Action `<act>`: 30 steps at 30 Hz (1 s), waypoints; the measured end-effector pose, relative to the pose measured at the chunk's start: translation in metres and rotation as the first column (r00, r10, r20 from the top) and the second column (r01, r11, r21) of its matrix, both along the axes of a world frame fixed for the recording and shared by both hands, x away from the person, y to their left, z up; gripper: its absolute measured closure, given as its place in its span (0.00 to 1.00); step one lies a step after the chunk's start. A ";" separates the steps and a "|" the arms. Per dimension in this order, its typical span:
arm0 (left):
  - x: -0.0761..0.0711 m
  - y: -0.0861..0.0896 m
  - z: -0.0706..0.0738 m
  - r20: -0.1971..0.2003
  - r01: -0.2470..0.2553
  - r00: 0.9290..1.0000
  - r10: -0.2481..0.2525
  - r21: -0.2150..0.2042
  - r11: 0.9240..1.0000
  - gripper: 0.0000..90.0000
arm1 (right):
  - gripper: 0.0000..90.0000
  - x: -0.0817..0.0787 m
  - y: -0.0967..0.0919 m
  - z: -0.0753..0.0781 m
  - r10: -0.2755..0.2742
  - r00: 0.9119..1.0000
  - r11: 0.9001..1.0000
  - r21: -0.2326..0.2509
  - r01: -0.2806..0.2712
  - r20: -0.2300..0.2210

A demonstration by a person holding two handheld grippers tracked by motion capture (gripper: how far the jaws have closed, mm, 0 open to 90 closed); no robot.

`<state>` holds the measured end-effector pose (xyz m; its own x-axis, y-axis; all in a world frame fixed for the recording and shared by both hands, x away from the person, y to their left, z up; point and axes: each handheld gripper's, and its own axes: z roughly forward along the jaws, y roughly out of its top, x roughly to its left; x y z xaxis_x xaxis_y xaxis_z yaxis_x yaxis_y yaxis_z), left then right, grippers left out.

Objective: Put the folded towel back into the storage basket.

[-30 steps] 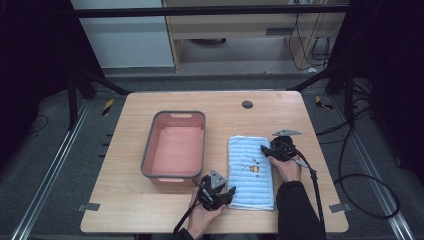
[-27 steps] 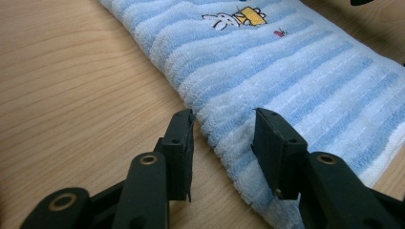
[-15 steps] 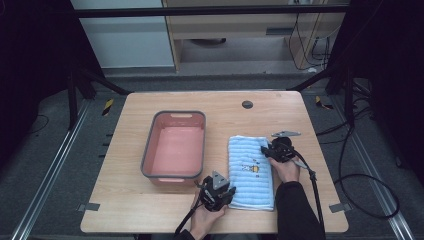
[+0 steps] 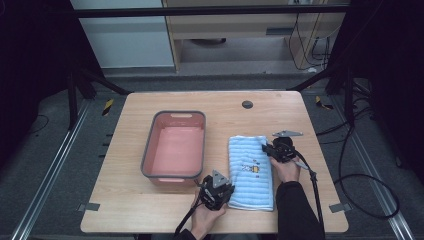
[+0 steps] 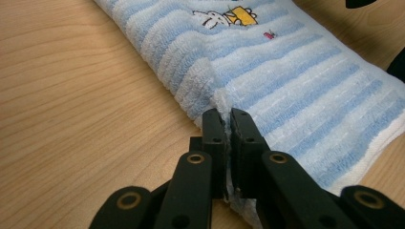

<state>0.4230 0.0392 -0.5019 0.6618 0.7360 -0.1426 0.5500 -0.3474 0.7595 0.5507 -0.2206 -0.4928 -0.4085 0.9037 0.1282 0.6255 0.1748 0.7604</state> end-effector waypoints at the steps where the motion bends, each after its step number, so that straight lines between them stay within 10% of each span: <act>1: 0.000 0.000 0.001 0.001 0.000 1.000 0.000 -0.009 1.000 0.95 | 0.93 -0.001 0.000 0.003 0.000 1.000 1.000 0.006 0.000 0.005; 30: -0.009 0.015 0.076 0.154 0.036 0.988 -0.025 -0.066 0.997 0.96 | 0.93 -0.029 0.001 0.084 -0.007 0.982 0.999 0.055 -0.003 0.190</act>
